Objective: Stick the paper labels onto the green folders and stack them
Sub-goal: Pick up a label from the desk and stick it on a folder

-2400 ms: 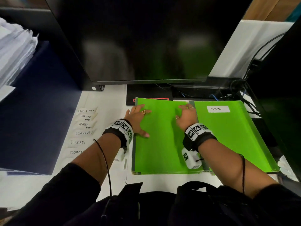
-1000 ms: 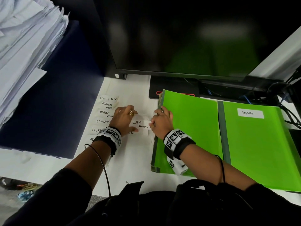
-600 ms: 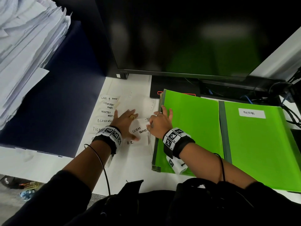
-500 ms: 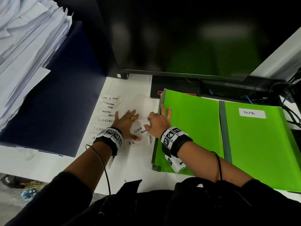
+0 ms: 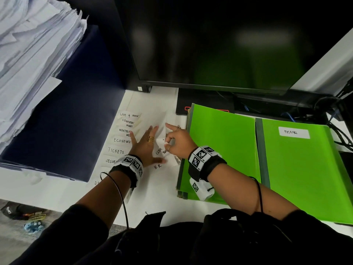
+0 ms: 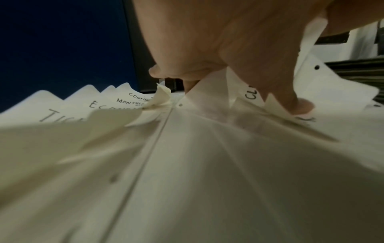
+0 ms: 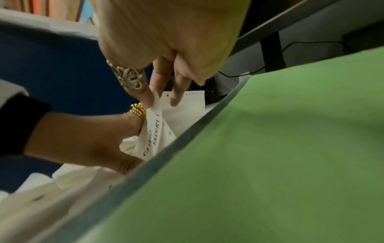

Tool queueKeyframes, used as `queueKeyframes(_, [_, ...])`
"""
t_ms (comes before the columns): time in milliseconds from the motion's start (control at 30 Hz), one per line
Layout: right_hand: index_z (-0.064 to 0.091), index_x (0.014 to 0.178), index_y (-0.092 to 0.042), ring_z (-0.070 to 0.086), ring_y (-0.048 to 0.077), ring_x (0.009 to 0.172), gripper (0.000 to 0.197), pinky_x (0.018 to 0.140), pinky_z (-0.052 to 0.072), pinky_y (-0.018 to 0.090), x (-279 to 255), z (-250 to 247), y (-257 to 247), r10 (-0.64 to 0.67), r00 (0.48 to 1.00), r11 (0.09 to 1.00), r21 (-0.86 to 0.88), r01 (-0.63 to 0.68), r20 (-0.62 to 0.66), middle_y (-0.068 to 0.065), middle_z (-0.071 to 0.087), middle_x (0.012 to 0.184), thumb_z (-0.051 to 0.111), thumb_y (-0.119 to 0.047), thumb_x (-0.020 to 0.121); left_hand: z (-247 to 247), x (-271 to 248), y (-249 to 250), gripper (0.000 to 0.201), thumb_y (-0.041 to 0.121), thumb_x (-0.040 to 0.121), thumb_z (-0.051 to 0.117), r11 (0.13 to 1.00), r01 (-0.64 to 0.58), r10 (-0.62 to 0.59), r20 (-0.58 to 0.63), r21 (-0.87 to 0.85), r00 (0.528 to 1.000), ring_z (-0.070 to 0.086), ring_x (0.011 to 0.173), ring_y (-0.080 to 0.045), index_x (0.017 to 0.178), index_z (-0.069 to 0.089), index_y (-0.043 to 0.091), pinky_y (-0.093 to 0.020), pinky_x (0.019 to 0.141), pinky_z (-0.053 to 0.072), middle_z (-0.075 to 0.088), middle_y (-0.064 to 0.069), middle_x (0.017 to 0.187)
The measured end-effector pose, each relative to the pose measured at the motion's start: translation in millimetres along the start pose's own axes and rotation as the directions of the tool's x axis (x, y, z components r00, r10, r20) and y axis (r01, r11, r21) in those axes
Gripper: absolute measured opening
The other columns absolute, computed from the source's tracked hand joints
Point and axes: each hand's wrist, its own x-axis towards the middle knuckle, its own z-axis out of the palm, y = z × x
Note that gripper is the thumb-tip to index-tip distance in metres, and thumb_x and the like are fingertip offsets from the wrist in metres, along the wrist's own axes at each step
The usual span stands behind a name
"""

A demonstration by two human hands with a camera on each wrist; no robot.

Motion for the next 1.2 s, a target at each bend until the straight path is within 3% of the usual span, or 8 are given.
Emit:
queueKeyframes(133, [0.069,0.076,0.003,0.046,0.024,0.132,0.007,0.120,0.003,0.031,-0.5,-7.2,3.5,-0.029,0.999,0.998,-0.056,0.031,0.027,0.015,0.033,0.150,0.068,-0.003,0.078,-2.4,4.7,2.8,0.130,0.062,0.062,0.073,0.995,-0.024,0.019,-0.046,-0.100,0.999,0.010,0.146,-0.016,0.148,-0.016,0.025,-0.053,0.110,-0.017,-0.016,0.002,0.157])
queueKeyframes(267, [0.072,0.084,-0.006,0.033,0.026,0.136,0.011,0.115,0.021,0.030,5.4,-15.3,15.2,0.070,0.986,0.977,-0.190,-0.099,-0.152,0.008,0.033,0.151,0.063,-0.013,0.084,-13.1,18.6,10.5,0.121,0.068,0.064,0.067,0.998,-0.022,0.021,0.028,0.051,0.999,-0.014,0.146,-0.022,0.150,-0.005,0.022,-0.059,0.112,-0.012,-0.025,0.000,0.155])
queueKeyframes(433, [0.074,0.092,-0.013,0.051,0.025,0.113,0.016,0.097,0.039,0.034,14.3,-23.2,21.2,0.182,0.956,0.917,-0.310,-0.249,-0.229,0.005,0.063,0.114,0.062,-0.022,0.087,-20.9,35.6,10.6,0.123,0.081,0.053,0.062,0.962,-0.028,-0.026,0.193,0.270,0.981,-0.019,0.145,-0.026,0.149,0.000,0.037,-0.063,0.104,-0.018,-0.017,-0.003,0.157])
queueKeyframes(667, [0.072,0.089,-0.008,0.062,0.020,0.080,0.013,0.075,0.050,0.027,14.2,-34.6,33.3,0.344,0.861,0.937,0.073,-0.343,-0.373,0.009,0.072,0.086,0.061,-0.013,0.086,-36.0,49.8,19.8,0.132,0.071,0.048,0.074,0.972,-0.056,0.003,0.226,0.228,0.974,-0.020,0.144,-0.028,0.149,-0.005,0.037,-0.064,0.105,-0.015,-0.018,-0.004,0.157])
queueKeyframes(833, [0.069,0.098,-0.002,0.053,0.015,0.076,0.016,0.061,0.040,0.022,7.7,-52.5,51.0,0.420,0.800,0.908,0.199,-0.370,-0.429,0.010,0.066,0.084,0.060,-0.012,0.089,-55.8,60.3,50.8,0.087,0.060,0.066,0.072,0.988,-0.137,0.140,0.035,-0.071,0.990,0.022,0.140,-0.026,0.139,0.040,0.027,-0.049,0.114,0.021,0.028,-0.003,0.150])
queueKeyframes(933, [0.066,0.100,0.000,0.052,0.015,0.076,0.017,0.063,0.037,0.021,-0.1,-66.6,63.5,0.449,0.769,0.894,0.227,-0.387,-0.455,0.009,0.064,0.086,0.059,-0.013,0.091,-55.4,69.7,69.8,0.031,0.031,0.086,0.064,0.943,-0.199,0.163,-0.149,-0.268,0.975,0.054,0.110,-0.023,0.113,0.062,0.016,-0.030,0.091,0.045,0.058,-0.004,0.116])
queueKeyframes(1133, [0.063,0.106,0.001,0.060,0.028,0.095,0.021,0.073,0.040,0.025,-16.8,-94.8,90.5,0.501,0.718,0.865,0.242,-0.441,-0.483,0.016,0.067,0.103,0.056,-0.015,0.093,-46.0,88.1,117.8,0.024,0.014,0.089,0.062,0.860,-0.156,0.078,-0.178,-0.485,0.981,0.063,0.095,-0.024,0.083,0.066,-0.009,-0.021,0.078,0.043,0.065,-0.007,0.115])
queueKeyframes(1200, [0.063,0.109,0.002,0.060,0.029,0.096,0.022,0.074,0.040,0.025,-22.1,-103.1,100.8,0.510,0.712,0.859,0.254,-0.444,-0.483,0.013,0.068,0.098,0.056,-0.012,0.093,-43.3,92.3,132.6,0.020,0.016,0.088,0.064,0.840,-0.106,0.014,-0.173,-0.532,0.985,0.061,0.086,-0.021,0.095,0.063,-0.003,-0.023,0.076,0.043,0.065,-0.003,0.100])
